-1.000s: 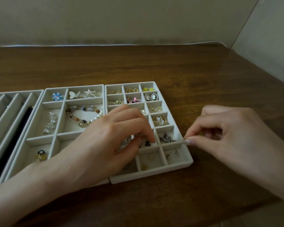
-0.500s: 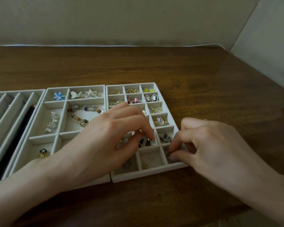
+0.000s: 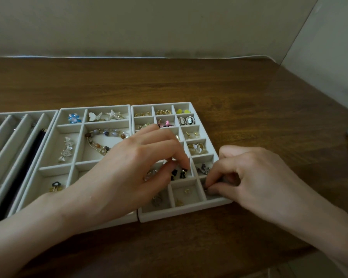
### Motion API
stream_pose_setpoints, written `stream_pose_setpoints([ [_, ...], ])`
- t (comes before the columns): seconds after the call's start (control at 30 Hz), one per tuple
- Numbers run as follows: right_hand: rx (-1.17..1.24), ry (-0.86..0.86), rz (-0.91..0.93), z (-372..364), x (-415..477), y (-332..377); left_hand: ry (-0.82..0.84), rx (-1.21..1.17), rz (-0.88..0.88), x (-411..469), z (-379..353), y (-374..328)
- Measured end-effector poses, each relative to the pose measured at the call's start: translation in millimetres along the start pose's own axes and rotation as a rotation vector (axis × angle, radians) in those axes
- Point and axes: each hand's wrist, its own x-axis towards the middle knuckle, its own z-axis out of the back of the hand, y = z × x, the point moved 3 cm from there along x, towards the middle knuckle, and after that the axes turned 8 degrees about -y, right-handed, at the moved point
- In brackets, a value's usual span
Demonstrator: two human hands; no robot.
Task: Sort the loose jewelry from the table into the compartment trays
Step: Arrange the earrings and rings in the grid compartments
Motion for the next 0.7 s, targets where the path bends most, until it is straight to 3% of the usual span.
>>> stream_pose_setpoints([
  [0.23, 0.090, -0.057, -0.061, 28.9, -1.2, -11.5, -0.004, -0.003, -0.006, -0.2, -0.7, 0.9],
  [0.53, -0.280, -0.076, 0.157, 1.6, -7.7, 10.7, -0.007, 0.012, -0.012, 0.4, -0.9, 1.8],
  [0.7, -0.353, 0.006, 0.149, 1.6, -2.1, 16.6, -0.008, 0.022, -0.004, 0.4, 0.9, 2.0],
])
